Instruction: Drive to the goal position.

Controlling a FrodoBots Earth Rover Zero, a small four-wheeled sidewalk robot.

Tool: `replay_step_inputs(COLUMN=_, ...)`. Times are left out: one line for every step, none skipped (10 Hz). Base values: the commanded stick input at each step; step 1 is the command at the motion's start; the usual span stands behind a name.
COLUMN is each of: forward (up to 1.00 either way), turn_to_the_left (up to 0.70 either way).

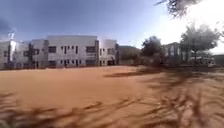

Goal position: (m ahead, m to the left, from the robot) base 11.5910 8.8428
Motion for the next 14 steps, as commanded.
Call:
replay_step_inputs(forward=1.00, turn_to_the_left=-0.27)
replay_step_inputs(forward=1.00, turn_to_the_left=-0.27)
replay_step_inputs(forward=1.00, turn_to_the_left=0.00)
replay_step_inputs(forward=1.00, turn_to_the_left=0.00)
replay_step_inputs(forward=1.00, turn_to_the_left=-0.02)
replay_step_inputs(forward=1.00, turn_to_the_left=-0.14)
replay_step_inputs(forward=1.00, turn_to_the_left=-0.25)
replay_step_inputs(forward=1.00, turn_to_the_left=0.00)
replay_step_inputs(forward=1.00, turn_to_the_left=0.00)
replay_step_inputs(forward=1.00, turn_to_the_left=0.00)
replay_step_inputs(forward=1.00, turn_to_the_left=0.00)
replay_step_inputs(forward=1.00, turn_to_the_left=0.00)
replay_step_inputs(forward=1.00, turn_to_the_left=0.00)
replay_step_inputs(forward=1.00, turn_to_the_left=0.00)
